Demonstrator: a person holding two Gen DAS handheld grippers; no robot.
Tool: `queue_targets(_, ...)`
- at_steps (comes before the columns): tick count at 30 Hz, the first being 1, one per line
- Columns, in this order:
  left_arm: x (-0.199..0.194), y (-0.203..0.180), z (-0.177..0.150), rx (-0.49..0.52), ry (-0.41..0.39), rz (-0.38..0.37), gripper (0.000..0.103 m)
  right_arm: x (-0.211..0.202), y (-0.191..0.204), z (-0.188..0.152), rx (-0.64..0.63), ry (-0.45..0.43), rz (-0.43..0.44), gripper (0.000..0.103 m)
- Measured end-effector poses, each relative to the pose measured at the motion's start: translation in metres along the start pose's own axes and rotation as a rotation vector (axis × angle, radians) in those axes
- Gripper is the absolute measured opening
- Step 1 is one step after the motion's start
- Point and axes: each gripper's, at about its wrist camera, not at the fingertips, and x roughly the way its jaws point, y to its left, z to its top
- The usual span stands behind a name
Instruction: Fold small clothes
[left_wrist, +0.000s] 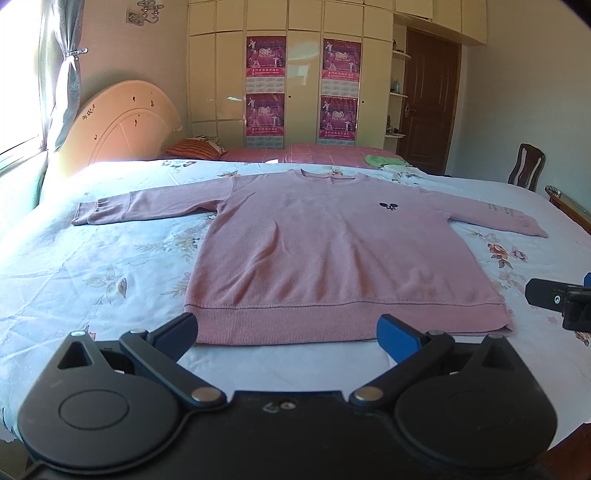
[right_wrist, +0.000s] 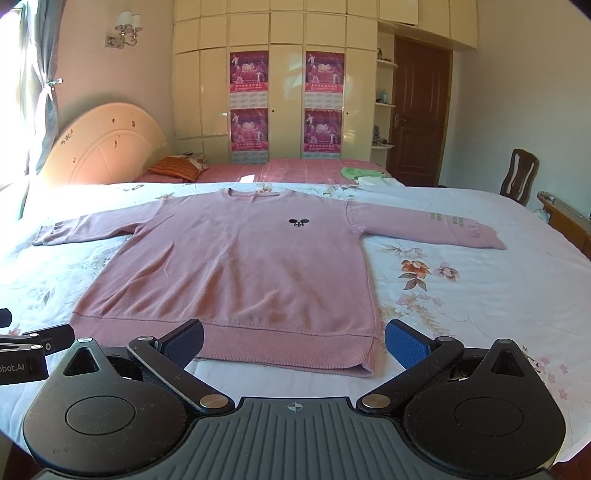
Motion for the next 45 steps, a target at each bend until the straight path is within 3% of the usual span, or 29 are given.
queue_targets(45, -0.0011, -0.0025, -0.0045, 0.004, 0.010, 0.007, 0.103, 0.0041, 0.0033, 0.0002, -0.012, 0.005, 0.000, 0.103)
